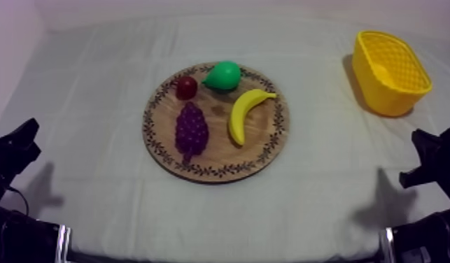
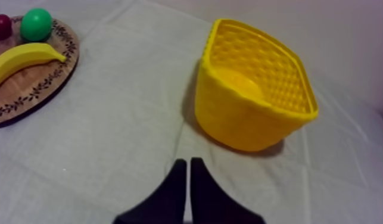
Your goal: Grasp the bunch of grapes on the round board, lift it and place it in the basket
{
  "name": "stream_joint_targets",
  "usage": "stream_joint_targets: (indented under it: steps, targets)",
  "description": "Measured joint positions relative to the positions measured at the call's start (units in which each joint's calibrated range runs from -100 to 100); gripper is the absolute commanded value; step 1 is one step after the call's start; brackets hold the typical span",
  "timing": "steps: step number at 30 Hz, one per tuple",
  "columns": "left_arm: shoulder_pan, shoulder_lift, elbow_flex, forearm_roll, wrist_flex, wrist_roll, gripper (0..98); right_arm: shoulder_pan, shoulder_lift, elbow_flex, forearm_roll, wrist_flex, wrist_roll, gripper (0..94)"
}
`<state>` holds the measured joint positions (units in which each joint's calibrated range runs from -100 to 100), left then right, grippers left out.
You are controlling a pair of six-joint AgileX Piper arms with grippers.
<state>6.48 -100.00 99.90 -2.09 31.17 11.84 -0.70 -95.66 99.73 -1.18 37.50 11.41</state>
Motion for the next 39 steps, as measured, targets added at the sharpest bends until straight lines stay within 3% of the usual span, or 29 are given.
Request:
stream_joint_targets:
  steps: [12, 21, 31, 39]
  targets:
    - [0.0, 0.0, 0.0, 0.0, 0.0, 0.0, 0.1, -2.5, 1.64, -2.77, 1.18, 1.08, 0.32, 0.3]
    - [0.0, 0.0, 0.0, 0.0, 0.0, 0.0, 0.1, -6.57, 13.65, -13.85, 2.57, 0.6, -1.4, 0.3]
    - [0.0, 0.0, 0.0, 0.0, 0.0, 0.0, 0.1, -13.4, 32.69, -37.48, 0.36, 11.84, -3.56, 0.4]
    - [0.0, 0.0, 0.0, 0.0, 0.0, 0.0, 0.1, -20.39, 49.13, -59.9, -0.5, 23.84, -10.19, 0.3]
